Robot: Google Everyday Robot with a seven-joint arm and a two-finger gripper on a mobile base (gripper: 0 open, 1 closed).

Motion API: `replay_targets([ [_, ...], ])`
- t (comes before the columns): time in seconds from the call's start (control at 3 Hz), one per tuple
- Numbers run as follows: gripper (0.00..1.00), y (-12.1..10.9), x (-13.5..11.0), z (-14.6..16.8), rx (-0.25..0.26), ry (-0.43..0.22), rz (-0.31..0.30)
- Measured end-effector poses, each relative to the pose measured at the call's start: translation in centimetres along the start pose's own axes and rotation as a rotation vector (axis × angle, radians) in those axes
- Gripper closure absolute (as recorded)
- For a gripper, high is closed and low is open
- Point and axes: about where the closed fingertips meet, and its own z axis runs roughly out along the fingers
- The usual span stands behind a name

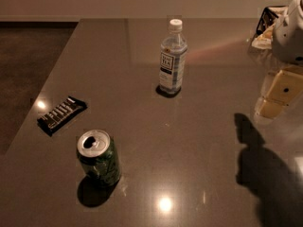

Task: Knock blue plastic bottle over

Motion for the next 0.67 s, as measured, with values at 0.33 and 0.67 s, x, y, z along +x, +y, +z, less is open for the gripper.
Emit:
replay_targets([
  [0.33,0.0,0.0,0.0,0.0,0.001,-0.001,0.0],
  [0.67,0.0,-1.1,-0.6,1.3,0.011,-0.006,0.012],
])
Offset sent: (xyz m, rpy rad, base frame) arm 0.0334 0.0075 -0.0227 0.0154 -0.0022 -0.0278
